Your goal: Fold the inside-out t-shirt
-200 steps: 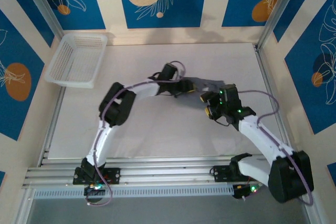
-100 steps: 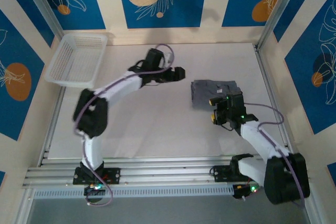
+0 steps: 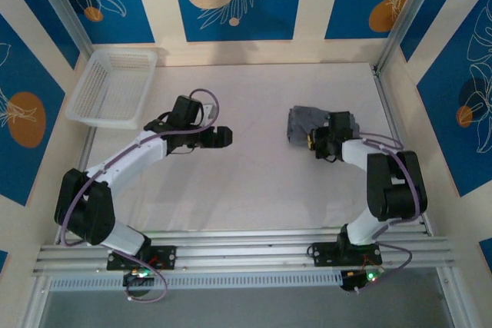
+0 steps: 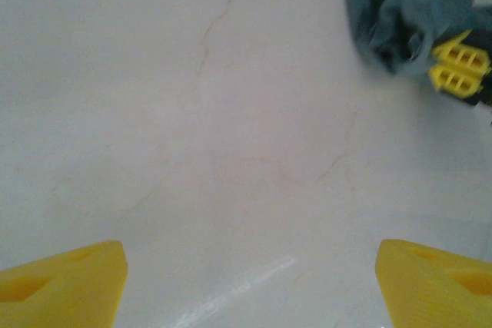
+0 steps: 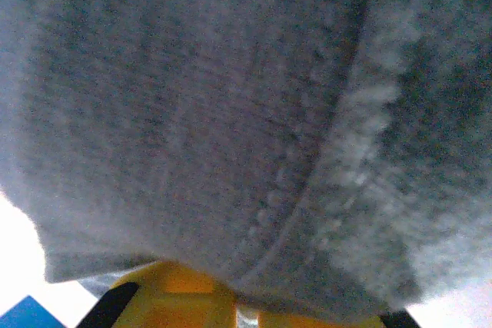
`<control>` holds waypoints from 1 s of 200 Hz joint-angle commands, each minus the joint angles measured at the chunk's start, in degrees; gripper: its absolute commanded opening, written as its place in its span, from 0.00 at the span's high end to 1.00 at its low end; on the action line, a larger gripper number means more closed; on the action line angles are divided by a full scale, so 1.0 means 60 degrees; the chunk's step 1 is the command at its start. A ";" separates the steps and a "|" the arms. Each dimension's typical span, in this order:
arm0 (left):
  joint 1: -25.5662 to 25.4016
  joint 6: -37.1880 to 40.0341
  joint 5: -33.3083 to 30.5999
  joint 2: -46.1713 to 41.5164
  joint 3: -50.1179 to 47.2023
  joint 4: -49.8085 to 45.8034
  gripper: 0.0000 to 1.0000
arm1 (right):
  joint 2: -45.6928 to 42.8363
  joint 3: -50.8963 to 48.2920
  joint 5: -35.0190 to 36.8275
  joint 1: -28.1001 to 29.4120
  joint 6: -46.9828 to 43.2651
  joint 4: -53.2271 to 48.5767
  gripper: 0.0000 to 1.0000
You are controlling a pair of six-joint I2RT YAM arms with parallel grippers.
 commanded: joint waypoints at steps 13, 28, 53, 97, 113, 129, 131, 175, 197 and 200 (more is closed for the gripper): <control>0.0253 0.0054 -0.0574 -0.0636 0.0070 -0.0375 0.16 | 0.1362 0.1598 0.0078 -0.0835 -0.1617 -0.0326 0.88; 0.0313 0.0193 -0.0699 -0.0728 0.0050 -0.0644 0.15 | 0.2199 0.2784 -0.0421 -0.1274 -0.2726 -0.1168 0.88; 0.0436 0.0266 -0.0957 -0.1024 -0.0234 -0.0982 0.15 | 0.3396 0.4791 -0.0725 -0.1881 -0.4621 -0.2987 0.88; 0.0542 -0.0015 -0.1047 -0.1494 -0.0965 -0.0833 0.15 | 0.4727 0.7604 -0.0828 -0.2678 -0.6585 -0.5844 0.70; 0.0556 -0.0056 -0.1087 -0.1412 -0.0975 -0.0763 0.15 | 0.4350 0.7510 -0.0944 -0.2702 -0.7045 -0.5739 0.63; 0.0556 -0.0147 -0.1088 -0.1283 -0.0870 -0.0692 0.15 | 0.4042 0.7341 -0.0953 -0.2891 -0.7146 -0.5708 0.59; 0.0553 -0.0159 -0.1079 -0.1269 -0.0859 -0.0685 0.15 | 0.4029 0.7351 -0.0983 -0.2923 -0.7151 -0.5723 0.58; 0.0554 -0.0222 -0.1291 -0.1030 -0.0736 -0.0448 0.14 | 0.4629 0.7601 -0.0842 -0.2968 -0.6822 -0.5724 0.46; 0.0556 0.0015 -0.1683 -0.1564 -0.0639 -0.0688 0.14 | 0.5606 0.8856 -0.0639 -0.3145 -0.6870 -0.5915 0.47; 0.0554 0.0072 -0.1760 -0.1677 -0.0632 -0.0747 0.14 | 0.5755 0.9113 -0.0566 -0.3145 -0.6943 -0.6010 0.47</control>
